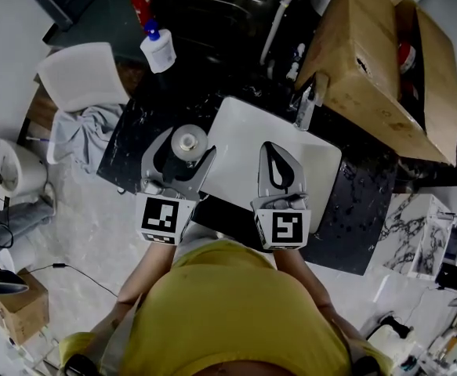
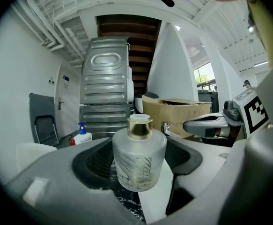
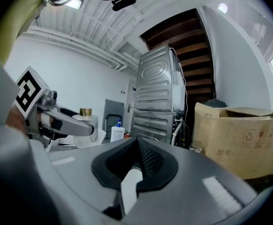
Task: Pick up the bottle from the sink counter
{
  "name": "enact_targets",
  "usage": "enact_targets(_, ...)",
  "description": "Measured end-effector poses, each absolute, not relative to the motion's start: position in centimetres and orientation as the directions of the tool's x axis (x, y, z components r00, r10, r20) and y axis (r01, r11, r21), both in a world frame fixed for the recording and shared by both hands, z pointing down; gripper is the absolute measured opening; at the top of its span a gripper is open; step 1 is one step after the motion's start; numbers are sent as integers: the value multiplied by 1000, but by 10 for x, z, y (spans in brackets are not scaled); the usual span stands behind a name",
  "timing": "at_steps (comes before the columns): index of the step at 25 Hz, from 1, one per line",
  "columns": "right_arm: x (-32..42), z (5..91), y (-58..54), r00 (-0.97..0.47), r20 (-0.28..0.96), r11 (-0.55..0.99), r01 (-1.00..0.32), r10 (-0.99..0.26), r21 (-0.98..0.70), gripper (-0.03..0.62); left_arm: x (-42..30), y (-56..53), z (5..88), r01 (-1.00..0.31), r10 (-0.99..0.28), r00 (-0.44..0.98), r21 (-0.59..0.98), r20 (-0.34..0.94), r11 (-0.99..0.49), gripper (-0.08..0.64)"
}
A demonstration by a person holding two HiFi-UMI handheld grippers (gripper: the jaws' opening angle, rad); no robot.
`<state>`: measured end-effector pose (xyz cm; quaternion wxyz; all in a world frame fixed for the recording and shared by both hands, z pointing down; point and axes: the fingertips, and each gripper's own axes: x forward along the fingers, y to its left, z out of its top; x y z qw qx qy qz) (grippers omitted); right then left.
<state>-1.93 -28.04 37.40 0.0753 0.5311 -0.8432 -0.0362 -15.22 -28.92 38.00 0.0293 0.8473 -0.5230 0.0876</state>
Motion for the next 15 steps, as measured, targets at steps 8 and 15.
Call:
enact_targets(8,-30,371,-280,-432,87,440,-890,-897,119,0,-148,-291,381,-879,-869,462,-42,180,-476,334)
enact_targets(15,-27,374,-282,-431,94,440,-889,-898,126,0,-145,-292,383,-873,-862,472,-37,182,-486,334)
